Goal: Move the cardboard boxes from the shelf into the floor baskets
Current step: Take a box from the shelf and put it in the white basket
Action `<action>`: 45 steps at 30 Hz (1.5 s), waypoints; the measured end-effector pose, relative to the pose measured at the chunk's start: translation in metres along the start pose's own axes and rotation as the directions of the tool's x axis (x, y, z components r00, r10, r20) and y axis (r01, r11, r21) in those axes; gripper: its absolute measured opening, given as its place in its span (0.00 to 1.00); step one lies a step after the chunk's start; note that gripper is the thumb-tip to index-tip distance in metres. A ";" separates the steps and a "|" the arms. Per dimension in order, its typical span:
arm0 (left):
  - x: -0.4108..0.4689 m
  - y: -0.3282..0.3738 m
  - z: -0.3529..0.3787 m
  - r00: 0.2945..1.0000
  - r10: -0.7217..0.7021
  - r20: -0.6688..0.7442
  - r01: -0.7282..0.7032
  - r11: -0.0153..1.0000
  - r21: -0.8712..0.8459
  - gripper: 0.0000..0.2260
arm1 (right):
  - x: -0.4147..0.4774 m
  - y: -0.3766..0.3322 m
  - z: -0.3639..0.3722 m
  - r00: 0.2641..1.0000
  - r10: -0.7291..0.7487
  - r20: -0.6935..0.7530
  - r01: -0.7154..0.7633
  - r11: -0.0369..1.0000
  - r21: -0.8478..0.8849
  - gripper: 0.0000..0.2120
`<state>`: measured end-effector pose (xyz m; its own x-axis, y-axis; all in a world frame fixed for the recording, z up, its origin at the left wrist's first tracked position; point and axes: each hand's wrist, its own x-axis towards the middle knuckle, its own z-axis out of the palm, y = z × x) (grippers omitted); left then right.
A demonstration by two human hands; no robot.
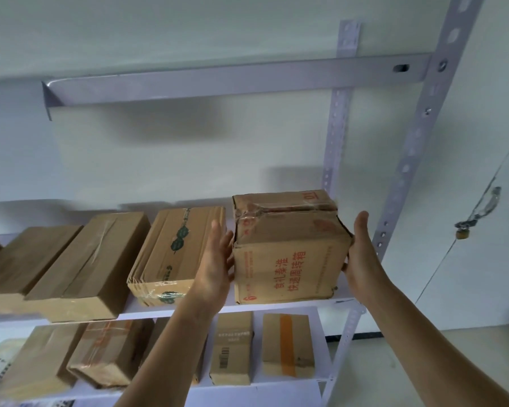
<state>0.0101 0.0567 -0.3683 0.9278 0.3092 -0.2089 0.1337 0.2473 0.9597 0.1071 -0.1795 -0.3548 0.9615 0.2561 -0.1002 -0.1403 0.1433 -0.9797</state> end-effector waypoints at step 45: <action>-0.083 0.002 -0.004 0.949 0.292 -0.117 -0.307 0.941 -0.142 0.34 | -0.068 -0.001 0.022 0.960 -0.210 0.185 0.179 0.969 0.171 0.35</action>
<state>-0.0682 0.0353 -0.3498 0.8789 0.4732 0.0602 -0.2086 0.2677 0.9407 0.0367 -0.1765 -0.3431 0.9088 0.3923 0.1420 -0.0038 0.3483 -0.9374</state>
